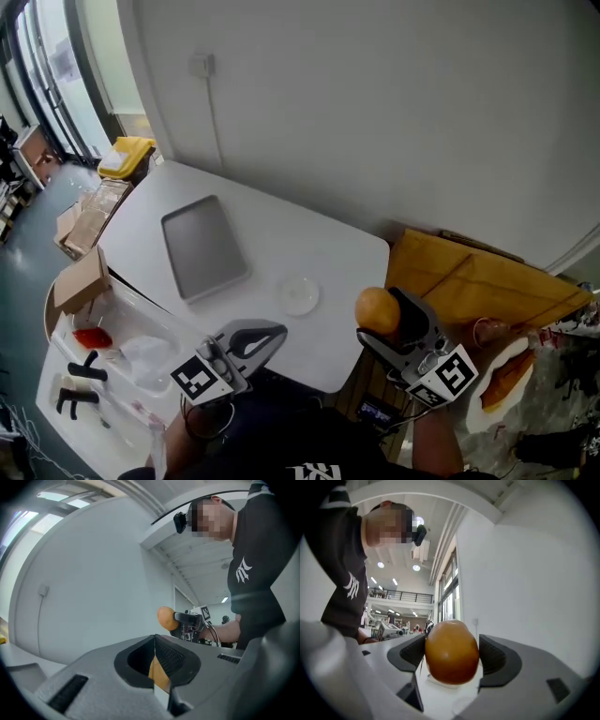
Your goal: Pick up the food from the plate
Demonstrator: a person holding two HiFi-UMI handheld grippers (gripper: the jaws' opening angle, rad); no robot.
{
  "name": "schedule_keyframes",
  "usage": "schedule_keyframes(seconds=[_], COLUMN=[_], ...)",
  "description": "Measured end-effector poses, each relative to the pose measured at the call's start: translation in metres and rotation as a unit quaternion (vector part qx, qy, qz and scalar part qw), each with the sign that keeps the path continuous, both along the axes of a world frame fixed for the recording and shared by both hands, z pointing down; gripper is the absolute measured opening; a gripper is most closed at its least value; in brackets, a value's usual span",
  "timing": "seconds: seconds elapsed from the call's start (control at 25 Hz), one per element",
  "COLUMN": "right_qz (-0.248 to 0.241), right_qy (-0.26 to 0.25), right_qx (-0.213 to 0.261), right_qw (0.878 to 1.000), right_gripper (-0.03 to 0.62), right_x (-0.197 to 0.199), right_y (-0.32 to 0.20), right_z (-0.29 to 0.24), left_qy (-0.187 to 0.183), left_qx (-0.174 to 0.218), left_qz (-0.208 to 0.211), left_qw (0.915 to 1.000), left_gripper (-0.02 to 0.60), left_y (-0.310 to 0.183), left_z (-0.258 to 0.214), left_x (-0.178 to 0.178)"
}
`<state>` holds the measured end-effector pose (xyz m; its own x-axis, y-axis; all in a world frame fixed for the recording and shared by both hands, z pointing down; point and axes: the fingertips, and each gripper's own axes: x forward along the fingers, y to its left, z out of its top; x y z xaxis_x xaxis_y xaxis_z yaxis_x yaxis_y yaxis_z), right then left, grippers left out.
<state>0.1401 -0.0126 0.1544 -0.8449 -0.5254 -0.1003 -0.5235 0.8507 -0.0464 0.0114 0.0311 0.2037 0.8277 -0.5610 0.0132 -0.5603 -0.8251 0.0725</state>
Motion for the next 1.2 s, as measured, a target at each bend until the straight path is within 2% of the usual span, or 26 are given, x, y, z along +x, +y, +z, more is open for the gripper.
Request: schedule_keyframes(seconds=[0.12, 0.32, 0.56, 0.84, 1.0, 1.2], right_qz=[-0.001, -0.009, -0.037, -0.04, -0.056, -0.07], right_qy=[-0.073, -0.131, -0.22, -0.228, -0.246, -0.242], right_qx=[-0.018, -0.025, -0.077, -0.094, -0.101, -0.095], right_qw=[0.997, 0.991, 0.972, 0.968, 0.962, 0.963], right_gripper=[0.353, 0.353, 0.353, 0.353, 0.353, 0.353], right_x=[0.035, 0.075, 0.1, 0.085, 0.075, 0.068], right_y=[0.025, 0.06, 0.089, 0.104, 0.106, 0.121], right_z=[-0.015, -0.029, -0.023, -0.017, -0.021, -0.025], left_qy=[-0.009, -0.005, -0.009, -0.002, -0.003, -0.005], left_qx=[0.018, 0.018, 0.006, -0.012, -0.005, 0.001], left_qz=[0.0, -0.009, -0.023, -0.008, -0.002, 0.004], left_qw=[0.9998, 0.9998, 0.9997, 0.9999, 1.0, 1.0], left_gripper=[0.005, 0.005, 0.005, 0.005, 0.005, 0.005], left_y=[0.028, 0.066, 0.094, 0.106, 0.106, 0.114], left_z=[-0.014, -0.024, -0.021, -0.019, -0.024, -0.025], left_x=[0.019, 0.038, 0.037, 0.032, 0.03, 0.033])
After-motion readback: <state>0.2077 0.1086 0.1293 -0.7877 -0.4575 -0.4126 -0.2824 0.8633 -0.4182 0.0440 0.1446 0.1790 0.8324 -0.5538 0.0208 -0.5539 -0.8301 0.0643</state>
